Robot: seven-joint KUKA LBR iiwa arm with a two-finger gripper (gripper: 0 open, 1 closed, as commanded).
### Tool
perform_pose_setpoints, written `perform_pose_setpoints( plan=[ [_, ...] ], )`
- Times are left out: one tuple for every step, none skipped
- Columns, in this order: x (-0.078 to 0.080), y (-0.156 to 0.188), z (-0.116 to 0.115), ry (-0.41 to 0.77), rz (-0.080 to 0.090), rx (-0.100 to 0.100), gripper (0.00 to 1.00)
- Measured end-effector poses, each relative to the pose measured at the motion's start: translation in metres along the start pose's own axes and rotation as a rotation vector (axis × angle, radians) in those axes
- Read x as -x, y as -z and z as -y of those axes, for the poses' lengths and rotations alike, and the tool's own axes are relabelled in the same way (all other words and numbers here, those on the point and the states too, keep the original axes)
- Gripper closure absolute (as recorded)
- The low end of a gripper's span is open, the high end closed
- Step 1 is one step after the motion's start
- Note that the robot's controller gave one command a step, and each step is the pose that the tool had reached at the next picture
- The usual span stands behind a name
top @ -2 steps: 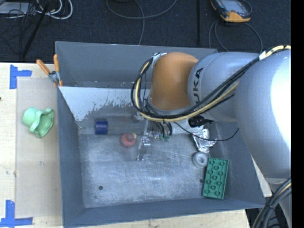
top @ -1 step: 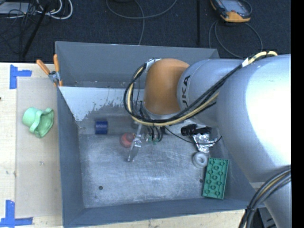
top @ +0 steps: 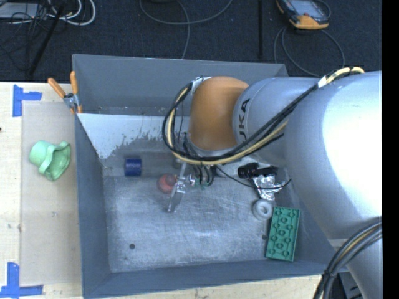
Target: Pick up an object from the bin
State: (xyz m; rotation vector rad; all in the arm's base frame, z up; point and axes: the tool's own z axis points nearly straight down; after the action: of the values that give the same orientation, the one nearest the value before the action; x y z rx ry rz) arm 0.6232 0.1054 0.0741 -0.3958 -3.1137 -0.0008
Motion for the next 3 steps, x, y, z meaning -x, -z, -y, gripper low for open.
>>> perform_pose_setpoints(
  plan=[
    [0.004, 0.005, 0.000, -0.001, 0.016, 0.004, 1.00],
    [0.005, 0.018, -0.001, -0.001, 0.005, 0.001, 1.00],
    [0.006, 0.056, -0.001, -0.001, 0.006, 0.002, 1.00]
  ],
)
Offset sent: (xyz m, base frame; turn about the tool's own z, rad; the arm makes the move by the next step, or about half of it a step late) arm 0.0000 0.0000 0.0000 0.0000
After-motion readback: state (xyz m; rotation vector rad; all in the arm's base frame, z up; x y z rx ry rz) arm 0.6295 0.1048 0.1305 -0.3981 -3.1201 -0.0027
